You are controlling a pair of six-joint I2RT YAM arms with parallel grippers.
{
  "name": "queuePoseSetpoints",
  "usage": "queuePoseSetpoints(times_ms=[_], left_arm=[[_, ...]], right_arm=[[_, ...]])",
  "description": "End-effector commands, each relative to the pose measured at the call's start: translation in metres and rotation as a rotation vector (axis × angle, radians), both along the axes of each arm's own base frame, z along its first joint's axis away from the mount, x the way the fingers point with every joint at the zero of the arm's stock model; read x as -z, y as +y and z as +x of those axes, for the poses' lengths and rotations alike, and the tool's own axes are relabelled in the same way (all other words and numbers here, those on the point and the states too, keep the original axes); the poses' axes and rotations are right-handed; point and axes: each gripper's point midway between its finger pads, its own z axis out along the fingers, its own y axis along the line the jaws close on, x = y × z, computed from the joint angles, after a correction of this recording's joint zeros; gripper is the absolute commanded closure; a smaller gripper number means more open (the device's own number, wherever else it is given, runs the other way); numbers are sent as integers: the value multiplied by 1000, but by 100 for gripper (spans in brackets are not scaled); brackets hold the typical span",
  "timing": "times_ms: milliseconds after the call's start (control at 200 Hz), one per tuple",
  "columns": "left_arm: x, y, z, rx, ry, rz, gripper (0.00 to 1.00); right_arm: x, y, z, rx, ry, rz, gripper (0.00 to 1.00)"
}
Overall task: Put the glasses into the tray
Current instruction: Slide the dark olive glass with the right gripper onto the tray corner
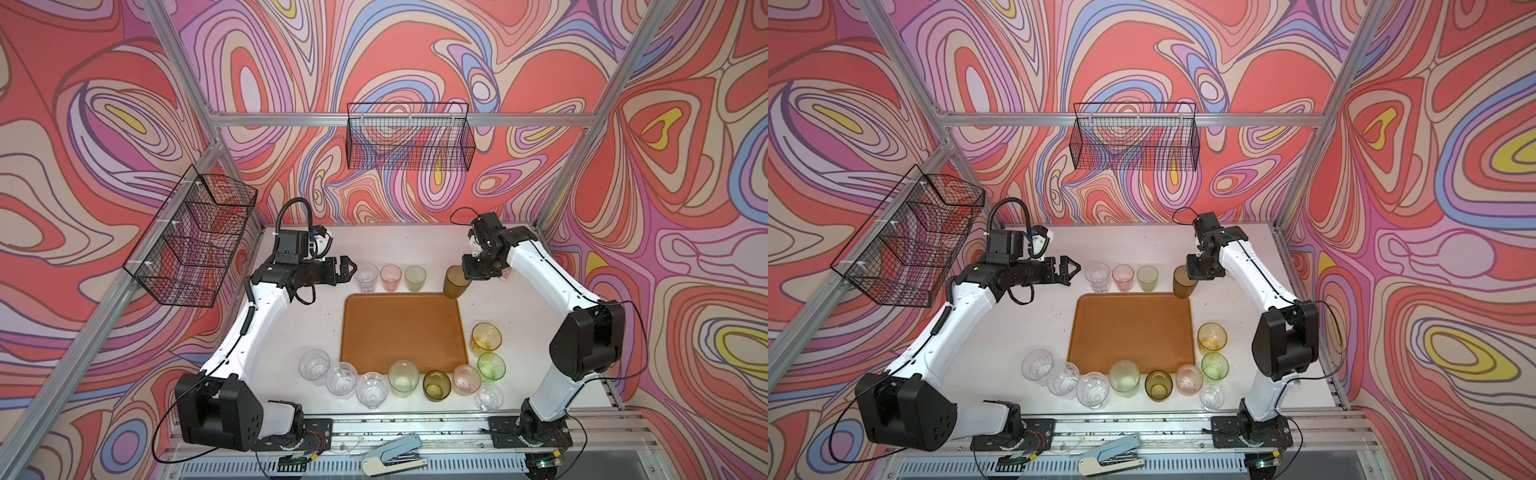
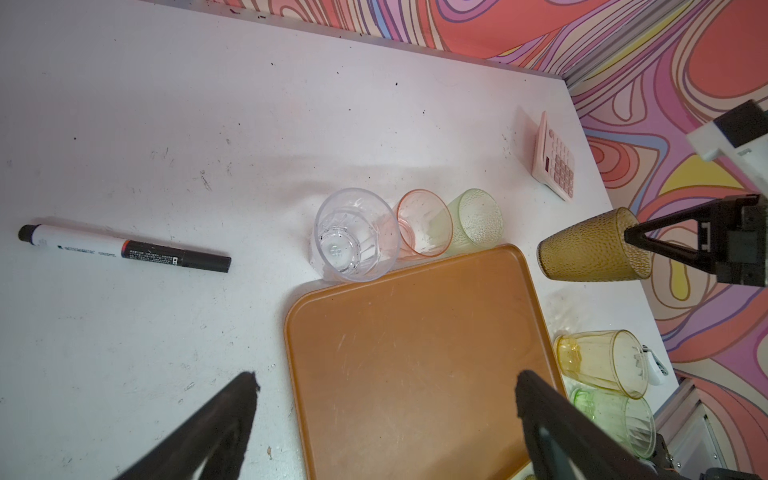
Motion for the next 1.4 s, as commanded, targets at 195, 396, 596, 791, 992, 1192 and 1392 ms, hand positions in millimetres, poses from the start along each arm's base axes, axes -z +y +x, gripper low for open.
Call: queuePoseSetpoints(times_ms=[195,396,596,791,992,1192,1392], left_arm=[[-1,-2,0,4,-6,-22,0],[-1,-3,0,4,-4,-24,0],[0,-3,0,4,-2,-26,0],[0,-2,0,2,-2,-24,0],[1,-2,0,-2,2,-22,0],[1,-1,1,-4,0,-21,0],[1,-1,1,-3,2,-20,0]], right_arm=[[16,12,-11,-11,14,10,100],[31,17,-11,-9,22,-7,100],[41,17,-8,-3,19,-31,100],[47,16,-6,8,17,-42,100],[64,15,-5,14,44,-60,100],[70,16,-2,23,43,-64,100],[70,13,0,34,32,-75,100]])
